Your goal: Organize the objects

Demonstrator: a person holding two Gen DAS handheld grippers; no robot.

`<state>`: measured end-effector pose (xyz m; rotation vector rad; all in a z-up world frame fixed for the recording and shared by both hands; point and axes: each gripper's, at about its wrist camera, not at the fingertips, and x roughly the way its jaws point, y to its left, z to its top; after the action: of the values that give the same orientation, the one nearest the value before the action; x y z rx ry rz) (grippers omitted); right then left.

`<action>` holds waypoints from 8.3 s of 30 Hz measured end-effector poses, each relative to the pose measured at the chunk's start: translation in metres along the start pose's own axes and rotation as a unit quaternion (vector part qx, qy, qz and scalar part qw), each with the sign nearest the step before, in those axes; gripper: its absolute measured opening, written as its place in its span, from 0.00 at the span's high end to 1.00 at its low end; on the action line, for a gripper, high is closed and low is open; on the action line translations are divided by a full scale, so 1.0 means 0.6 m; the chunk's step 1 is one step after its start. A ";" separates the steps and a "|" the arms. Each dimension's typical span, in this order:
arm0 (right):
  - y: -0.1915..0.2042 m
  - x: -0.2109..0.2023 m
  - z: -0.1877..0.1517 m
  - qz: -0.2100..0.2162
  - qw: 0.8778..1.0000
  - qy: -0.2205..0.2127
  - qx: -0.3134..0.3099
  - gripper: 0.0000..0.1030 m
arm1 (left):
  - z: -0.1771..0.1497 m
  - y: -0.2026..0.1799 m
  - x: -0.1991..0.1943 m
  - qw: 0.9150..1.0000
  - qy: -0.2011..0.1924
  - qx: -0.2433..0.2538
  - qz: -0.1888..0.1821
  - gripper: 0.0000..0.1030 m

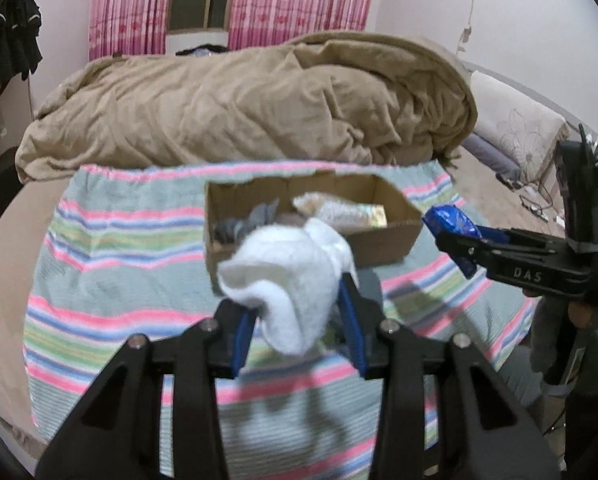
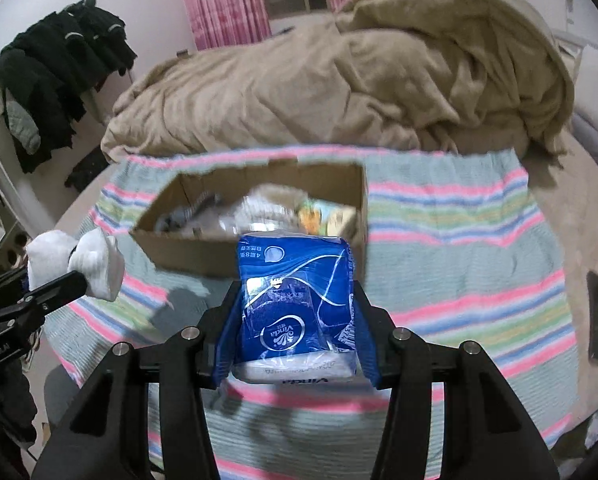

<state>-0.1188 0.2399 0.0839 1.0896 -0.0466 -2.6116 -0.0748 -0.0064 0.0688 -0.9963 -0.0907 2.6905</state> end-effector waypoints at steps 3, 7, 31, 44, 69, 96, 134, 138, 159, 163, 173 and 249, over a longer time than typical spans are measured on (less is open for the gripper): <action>0.002 -0.007 0.027 0.000 1.000 -0.016 -0.006 0.49 | 0.022 0.001 0.003 1.000 -0.007 -0.002 0.001 0.61; 0.002 -0.008 0.057 0.001 0.999 -0.032 -0.012 0.49 | 0.052 0.001 0.013 1.000 -0.016 -0.002 0.003 0.61; -0.035 0.194 0.101 0.003 1.000 0.022 -0.003 0.49 | 0.106 0.026 0.266 0.997 0.058 -0.029 0.030 0.58; -0.029 0.206 0.105 -0.006 1.000 0.023 -0.011 0.43 | 0.105 0.030 0.266 0.996 0.070 -0.039 0.047 0.40; 0.034 0.049 0.075 0.001 0.999 -0.025 -0.025 0.18 | 0.093 0.008 0.054 0.997 0.012 -0.049 0.065 0.21; 0.078 0.071 -0.060 0.032 0.998 0.048 -0.019 0.18 | -0.078 0.066 0.042 0.990 0.087 -0.082 0.077 0.21; 0.082 0.028 -0.005 0.048 0.998 0.017 -0.030 0.50 | -0.042 0.034 0.040 0.992 0.084 -0.072 0.066 0.21; 0.069 0.033 0.030 0.042 0.999 0.003 -0.026 0.50 | -0.011 0.028 0.041 0.993 0.068 -0.077 0.067 0.21; 0.028 0.180 0.113 0.050 0.998 0.034 -0.031 0.49 | 0.087 0.075 0.155 0.992 0.056 -0.071 0.087 0.21; 0.031 0.209 0.102 0.050 0.997 0.050 -0.029 0.48 | 0.084 0.076 0.173 0.992 0.063 -0.071 0.087 0.21; 0.034 0.197 0.099 0.035 0.998 0.042 -0.033 0.27 | 0.078 0.073 0.152 0.992 0.062 -0.074 0.087 0.21; 0.082 -0.096 -0.036 0.002 1.000 -0.014 -0.006 0.21 | -0.032 -0.023 -0.105 0.994 0.034 -0.051 0.090 0.15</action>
<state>-0.0524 0.2118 0.1154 1.0489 -0.0390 -2.6192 -0.0136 -0.0112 0.0961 -1.1769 -0.1311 2.8348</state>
